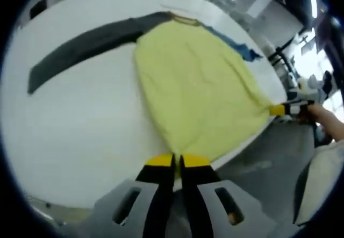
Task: Fold the garment on the visible template until the final outline fits inside the template.
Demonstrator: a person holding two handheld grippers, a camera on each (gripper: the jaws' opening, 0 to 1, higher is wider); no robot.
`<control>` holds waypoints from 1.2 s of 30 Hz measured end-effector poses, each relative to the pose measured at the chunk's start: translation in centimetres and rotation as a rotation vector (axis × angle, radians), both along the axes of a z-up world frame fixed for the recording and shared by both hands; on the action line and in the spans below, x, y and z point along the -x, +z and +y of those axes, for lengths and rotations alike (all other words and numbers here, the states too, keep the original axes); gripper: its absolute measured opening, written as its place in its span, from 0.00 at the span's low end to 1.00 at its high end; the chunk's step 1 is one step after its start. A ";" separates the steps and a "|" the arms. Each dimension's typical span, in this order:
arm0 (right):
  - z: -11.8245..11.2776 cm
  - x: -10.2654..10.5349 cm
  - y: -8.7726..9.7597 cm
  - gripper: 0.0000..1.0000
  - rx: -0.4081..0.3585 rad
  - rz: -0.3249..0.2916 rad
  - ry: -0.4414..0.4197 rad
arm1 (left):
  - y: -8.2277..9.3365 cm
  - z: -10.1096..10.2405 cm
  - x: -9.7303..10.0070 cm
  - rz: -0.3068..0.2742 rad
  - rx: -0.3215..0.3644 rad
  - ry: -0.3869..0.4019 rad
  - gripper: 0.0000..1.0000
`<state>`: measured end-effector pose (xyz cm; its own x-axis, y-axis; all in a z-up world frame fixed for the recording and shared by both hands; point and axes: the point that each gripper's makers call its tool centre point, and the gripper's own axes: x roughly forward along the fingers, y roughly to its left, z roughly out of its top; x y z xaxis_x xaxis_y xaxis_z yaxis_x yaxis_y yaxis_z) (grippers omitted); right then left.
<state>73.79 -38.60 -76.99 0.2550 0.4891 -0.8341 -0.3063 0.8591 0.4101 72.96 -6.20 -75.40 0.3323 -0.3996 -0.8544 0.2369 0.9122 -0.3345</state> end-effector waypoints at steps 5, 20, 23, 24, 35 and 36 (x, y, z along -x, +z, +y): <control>-0.2 0.4 -0.5 0.06 0.026 0.020 0.027 | -0.8 -0.1 0.8 0.039 -0.018 -0.025 0.01; -0.4 0.9 -1.8 0.06 0.034 0.060 0.023 | -2.2 -0.1 1.8 0.090 -0.031 -0.025 0.01; -0.4 0.9 -1.9 0.06 0.038 0.060 0.032 | -2.3 0.0 1.9 0.096 -0.034 -0.025 0.01; -0.4 0.9 -1.8 0.06 0.041 0.057 0.040 | -2.3 0.0 1.9 0.096 -0.035 -0.025 0.02; -0.3 1.8 -1.4 0.08 0.057 0.051 0.073 | -2.3 0.2 3.0 0.117 -0.052 -0.062 0.04; -0.3 1.9 -1.5 0.09 0.056 0.052 0.076 | -2.2 0.2 3.1 0.120 -0.051 -0.065 0.04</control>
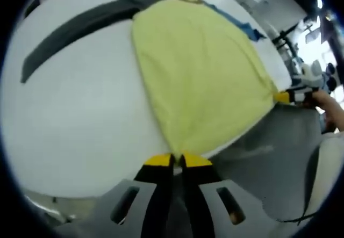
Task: Fold the garment on the visible template until the final outline fits inside the template.
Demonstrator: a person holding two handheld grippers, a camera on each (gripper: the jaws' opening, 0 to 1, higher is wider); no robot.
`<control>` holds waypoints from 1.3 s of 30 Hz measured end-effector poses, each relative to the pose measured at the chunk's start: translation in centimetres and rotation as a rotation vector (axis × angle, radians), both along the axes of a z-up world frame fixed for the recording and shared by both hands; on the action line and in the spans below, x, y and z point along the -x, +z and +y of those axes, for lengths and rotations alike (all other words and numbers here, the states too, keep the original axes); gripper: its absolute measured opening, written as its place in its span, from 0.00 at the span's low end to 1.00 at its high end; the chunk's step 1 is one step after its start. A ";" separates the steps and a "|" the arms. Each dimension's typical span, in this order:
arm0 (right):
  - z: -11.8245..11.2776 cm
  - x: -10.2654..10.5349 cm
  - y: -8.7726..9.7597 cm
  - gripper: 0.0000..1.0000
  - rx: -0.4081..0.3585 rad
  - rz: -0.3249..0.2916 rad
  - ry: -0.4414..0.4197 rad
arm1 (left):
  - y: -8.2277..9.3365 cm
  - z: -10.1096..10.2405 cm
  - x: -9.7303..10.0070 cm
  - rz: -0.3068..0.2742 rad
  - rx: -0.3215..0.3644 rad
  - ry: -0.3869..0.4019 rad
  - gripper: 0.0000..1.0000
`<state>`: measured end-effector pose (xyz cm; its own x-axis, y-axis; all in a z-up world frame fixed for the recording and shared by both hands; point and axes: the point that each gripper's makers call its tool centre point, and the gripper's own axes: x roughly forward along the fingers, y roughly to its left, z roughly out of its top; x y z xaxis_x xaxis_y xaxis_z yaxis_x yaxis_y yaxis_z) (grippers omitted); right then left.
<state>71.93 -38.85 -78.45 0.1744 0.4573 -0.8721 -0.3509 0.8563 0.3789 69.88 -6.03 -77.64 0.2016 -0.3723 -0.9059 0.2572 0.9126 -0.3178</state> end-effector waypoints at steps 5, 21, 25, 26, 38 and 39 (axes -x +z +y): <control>0.0 0.7 0.1 0.11 -0.006 0.009 0.011 | 0.0 0.1 0.3 0.005 0.003 -0.008 0.11; -0.5 0.5 2.1 0.47 0.059 -0.097 0.122 | 2.0 0.2 -1.9 -0.152 -0.058 -0.058 0.65; -0.9 -0.2 2.5 0.55 0.061 -0.144 0.122 | 3.1 0.0 -3.3 -0.259 -0.052 -0.061 0.77; -1.0 -0.6 2.7 0.57 0.056 -0.171 0.120 | 3.5 0.0 -3.7 -0.289 -0.048 -0.065 0.78; 0.1 -5.9 7.8 0.85 -0.014 -0.572 0.088 | 7.5 0.0 -7.2 -0.536 0.016 0.032 0.99; 0.1 -6.3 8.4 0.87 -0.027 -0.608 0.068 | 7.8 0.0 -7.4 -0.546 0.027 0.047 0.99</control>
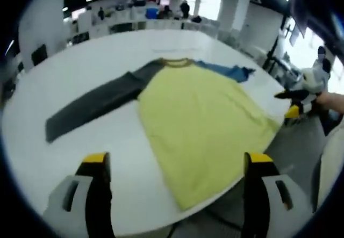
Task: Fold the garment on the visible template until the final outline fits inside the template.
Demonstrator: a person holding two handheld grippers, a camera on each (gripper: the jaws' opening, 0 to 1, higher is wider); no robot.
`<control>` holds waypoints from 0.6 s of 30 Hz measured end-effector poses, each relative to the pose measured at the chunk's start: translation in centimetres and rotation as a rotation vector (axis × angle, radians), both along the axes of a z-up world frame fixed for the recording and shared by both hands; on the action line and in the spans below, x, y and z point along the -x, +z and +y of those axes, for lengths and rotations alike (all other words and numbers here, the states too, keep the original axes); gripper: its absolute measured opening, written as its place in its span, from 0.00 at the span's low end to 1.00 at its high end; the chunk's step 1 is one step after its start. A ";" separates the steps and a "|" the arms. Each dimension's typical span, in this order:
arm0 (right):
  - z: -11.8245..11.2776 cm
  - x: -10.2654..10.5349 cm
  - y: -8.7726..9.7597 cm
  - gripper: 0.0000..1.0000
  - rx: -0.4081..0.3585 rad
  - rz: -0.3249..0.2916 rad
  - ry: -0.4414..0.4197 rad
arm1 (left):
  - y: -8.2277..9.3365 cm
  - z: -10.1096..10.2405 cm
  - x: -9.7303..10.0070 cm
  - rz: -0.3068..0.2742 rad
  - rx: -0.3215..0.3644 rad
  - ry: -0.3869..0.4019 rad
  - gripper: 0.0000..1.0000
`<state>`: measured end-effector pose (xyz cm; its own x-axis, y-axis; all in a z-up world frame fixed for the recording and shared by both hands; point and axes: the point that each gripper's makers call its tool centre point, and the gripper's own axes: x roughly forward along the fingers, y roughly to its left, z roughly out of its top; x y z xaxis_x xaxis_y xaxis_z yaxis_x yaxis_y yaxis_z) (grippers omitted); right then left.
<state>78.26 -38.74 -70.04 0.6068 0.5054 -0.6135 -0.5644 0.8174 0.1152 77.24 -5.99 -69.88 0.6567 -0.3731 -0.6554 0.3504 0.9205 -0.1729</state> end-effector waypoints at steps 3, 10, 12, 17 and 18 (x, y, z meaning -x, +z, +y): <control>-0.2 -1.3 1.4 0.94 -0.070 -0.043 -0.076 | 1.2 0.1 -0.5 -0.054 -0.007 0.004 0.99; -0.4 -2.0 2.2 1.00 -0.072 -0.082 -0.080 | 2.6 -0.1 -1.5 -0.120 0.023 0.005 0.99; -0.4 -2.1 2.3 1.00 -0.070 -0.086 -0.081 | 2.5 -0.1 -1.6 -0.115 0.024 0.007 0.99; -0.5 -2.1 2.2 0.99 -0.064 -0.081 -0.082 | 2.3 -0.1 -1.5 -0.104 0.025 0.003 0.99; -0.5 -2.1 2.2 0.99 -0.063 -0.082 -0.083 | 2.3 -0.2 -1.5 -0.103 0.030 0.002 0.99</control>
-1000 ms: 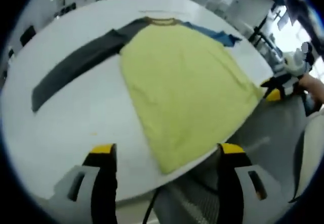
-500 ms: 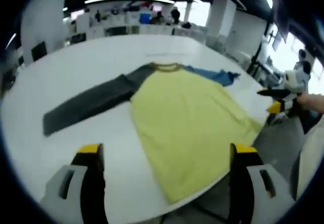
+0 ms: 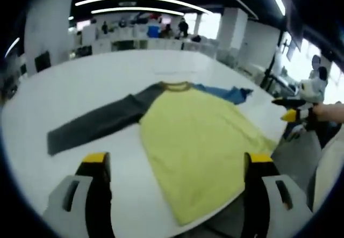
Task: Fold the garment on the visible template until the final outline fits inside the template.
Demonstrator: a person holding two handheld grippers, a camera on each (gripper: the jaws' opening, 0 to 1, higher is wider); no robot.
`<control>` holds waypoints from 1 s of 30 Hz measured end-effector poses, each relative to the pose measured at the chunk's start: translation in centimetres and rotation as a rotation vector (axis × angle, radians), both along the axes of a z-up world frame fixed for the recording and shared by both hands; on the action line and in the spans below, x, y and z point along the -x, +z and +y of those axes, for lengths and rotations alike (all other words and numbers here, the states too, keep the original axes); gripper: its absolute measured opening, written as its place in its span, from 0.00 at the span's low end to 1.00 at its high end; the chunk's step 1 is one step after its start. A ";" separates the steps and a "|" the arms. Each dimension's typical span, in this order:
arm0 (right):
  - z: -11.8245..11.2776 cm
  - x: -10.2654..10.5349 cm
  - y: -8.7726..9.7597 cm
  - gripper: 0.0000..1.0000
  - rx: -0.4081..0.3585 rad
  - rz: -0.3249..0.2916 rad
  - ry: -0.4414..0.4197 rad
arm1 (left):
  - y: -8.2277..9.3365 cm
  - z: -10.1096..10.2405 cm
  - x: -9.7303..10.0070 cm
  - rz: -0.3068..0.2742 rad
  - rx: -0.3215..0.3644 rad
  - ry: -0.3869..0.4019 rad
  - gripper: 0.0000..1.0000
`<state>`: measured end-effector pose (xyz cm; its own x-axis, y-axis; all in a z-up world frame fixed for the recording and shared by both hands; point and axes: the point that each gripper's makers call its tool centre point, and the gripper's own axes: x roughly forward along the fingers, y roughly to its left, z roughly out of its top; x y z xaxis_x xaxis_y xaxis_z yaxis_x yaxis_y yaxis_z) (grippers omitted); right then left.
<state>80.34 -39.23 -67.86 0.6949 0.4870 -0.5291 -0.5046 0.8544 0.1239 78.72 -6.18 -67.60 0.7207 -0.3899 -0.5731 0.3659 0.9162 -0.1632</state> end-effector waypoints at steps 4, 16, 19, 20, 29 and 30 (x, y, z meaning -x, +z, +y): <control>-0.2 -0.1 -0.2 0.99 0.006 0.008 -0.003 | -0.3 0.0 0.2 0.018 0.000 -0.003 0.99; -1.9 -1.5 -0.8 0.98 0.027 0.024 -0.031 | -0.2 -0.2 0.4 0.026 0.005 -0.014 0.99; -2.7 -2.3 -1.0 0.98 0.027 0.028 -0.049 | -0.2 -0.3 0.4 0.029 0.006 -0.017 0.99; -2.9 -2.5 -1.1 0.97 0.026 0.031 -0.055 | -0.3 -0.3 0.5 0.032 0.006 -0.017 0.99; -5.0 -4.5 -1.6 0.96 0.018 0.041 -0.104 | -0.5 -0.4 0.9 0.049 0.007 -0.019 0.99; -5.2 -4.8 -1.7 0.96 0.018 0.043 -0.110 | -0.5 -0.4 0.9 0.051 0.007 -0.019 0.99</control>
